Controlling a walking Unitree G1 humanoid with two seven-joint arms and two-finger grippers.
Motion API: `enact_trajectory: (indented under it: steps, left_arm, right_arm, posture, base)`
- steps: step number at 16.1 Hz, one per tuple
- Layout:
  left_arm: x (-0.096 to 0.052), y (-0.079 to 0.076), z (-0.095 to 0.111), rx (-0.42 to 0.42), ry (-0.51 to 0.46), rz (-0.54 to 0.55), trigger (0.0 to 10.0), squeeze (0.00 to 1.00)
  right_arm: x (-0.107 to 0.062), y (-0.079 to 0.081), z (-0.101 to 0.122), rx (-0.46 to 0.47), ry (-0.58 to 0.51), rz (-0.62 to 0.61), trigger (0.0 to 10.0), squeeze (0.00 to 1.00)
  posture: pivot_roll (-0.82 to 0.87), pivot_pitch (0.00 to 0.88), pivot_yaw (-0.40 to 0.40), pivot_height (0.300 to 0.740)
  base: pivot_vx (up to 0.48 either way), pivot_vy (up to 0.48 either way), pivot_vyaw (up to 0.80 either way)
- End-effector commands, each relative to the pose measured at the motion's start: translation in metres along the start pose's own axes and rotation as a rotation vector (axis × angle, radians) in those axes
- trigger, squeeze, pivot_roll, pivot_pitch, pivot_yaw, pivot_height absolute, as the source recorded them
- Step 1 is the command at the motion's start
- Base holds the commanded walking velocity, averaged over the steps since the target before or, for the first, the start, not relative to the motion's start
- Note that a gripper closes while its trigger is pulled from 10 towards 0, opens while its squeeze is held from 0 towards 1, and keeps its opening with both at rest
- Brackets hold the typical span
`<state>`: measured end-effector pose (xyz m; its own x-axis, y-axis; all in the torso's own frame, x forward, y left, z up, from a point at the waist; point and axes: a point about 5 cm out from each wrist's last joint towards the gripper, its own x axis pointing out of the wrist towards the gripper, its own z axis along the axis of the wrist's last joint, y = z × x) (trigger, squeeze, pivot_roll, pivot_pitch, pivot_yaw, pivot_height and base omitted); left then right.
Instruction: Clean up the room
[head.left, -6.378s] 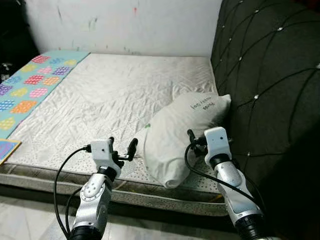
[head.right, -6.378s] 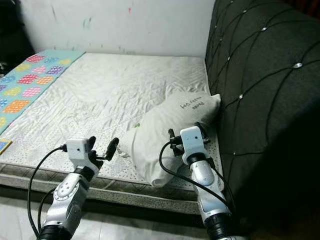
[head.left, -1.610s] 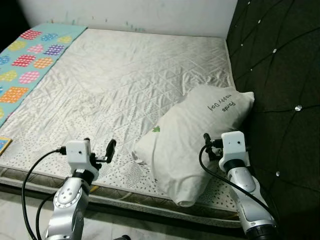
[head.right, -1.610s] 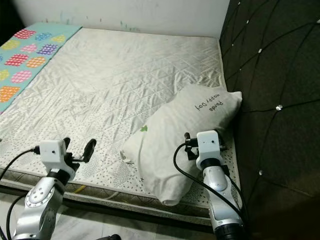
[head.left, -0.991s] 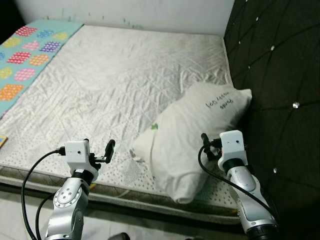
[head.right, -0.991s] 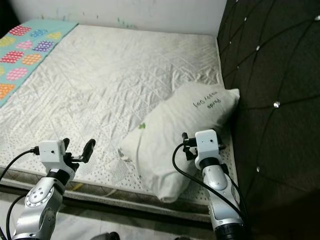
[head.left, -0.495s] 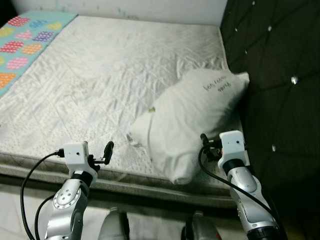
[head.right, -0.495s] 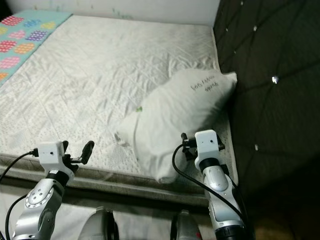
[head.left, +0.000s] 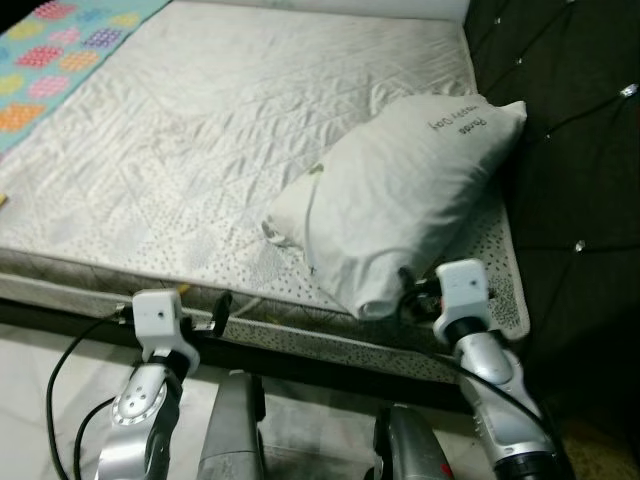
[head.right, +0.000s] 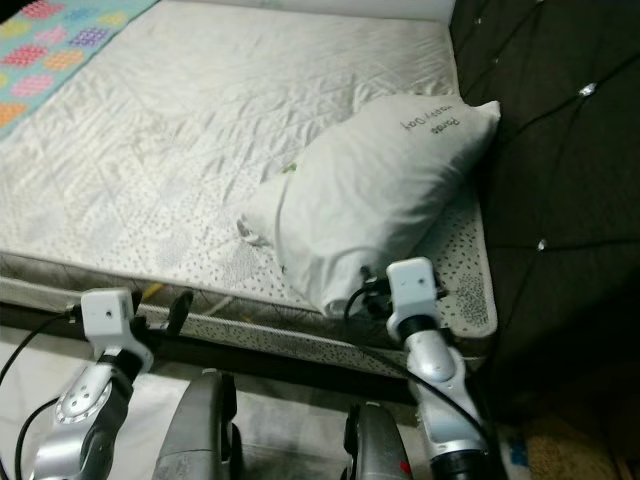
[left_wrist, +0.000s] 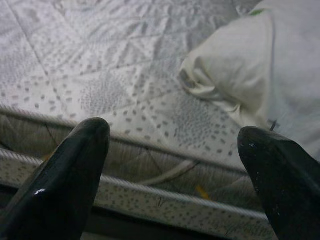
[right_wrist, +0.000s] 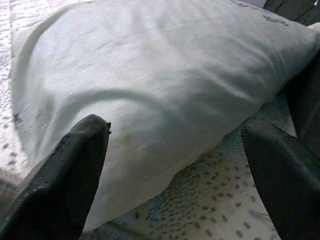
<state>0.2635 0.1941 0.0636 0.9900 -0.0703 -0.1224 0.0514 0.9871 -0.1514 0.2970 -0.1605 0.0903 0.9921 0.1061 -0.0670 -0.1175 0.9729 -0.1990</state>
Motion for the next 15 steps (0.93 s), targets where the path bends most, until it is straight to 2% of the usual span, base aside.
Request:
enact_trajectory:
  steps: [1, 8, 10, 11, 15]
  left_arm:
    - [0.0030, 0.0008, 0.0075, 0.009, -0.023, -0.003, 10.0, 0.00]
    - [0.0035, -0.0013, 0.0093, -0.010, -0.036, -0.032, 10.0, 0.00]
    - [0.0030, -0.0027, 0.0098, 0.003, -0.040, -0.042, 10.0, 0.00]
    - [0.0031, -0.0032, 0.0099, 0.007, -0.041, -0.048, 10.0, 0.00]
    - [0.0047, -0.0044, 0.0098, 0.007, -0.038, -0.063, 10.0, 0.00]
  right_arm:
    - [-0.0002, -0.0016, 0.0017, 0.007, -0.008, 0.001, 10.0, 0.00]
    - [0.0007, 0.0021, 0.0040, 0.001, -0.022, 0.032, 10.0, 0.00]
    - [0.0005, 0.0045, 0.0048, -0.008, -0.030, 0.043, 10.0, 0.00]
    - [0.0008, 0.0052, 0.0048, -0.006, -0.030, 0.044, 10.0, 0.00]
    - [0.0022, 0.0030, 0.0049, 0.007, -0.032, 0.024, 10.0, 0.00]
  posture:
    - [0.02, 0.175, -0.001, 0.568]
    - [0.02, 0.182, 0.001, 0.568]
    - [0.02, 0.180, 0.002, 0.568]
    - [0.02, 0.176, 0.004, 0.568]
    - [0.02, 0.176, 0.009, 0.568]
  base:
    - [0.000, 0.000, 0.00]
    - [0.000, 0.000, 0.00]
    - [0.000, 0.000, 0.78]
    - [0.251, 0.000, 0.78]
    - [0.331, 0.000, 0.00]
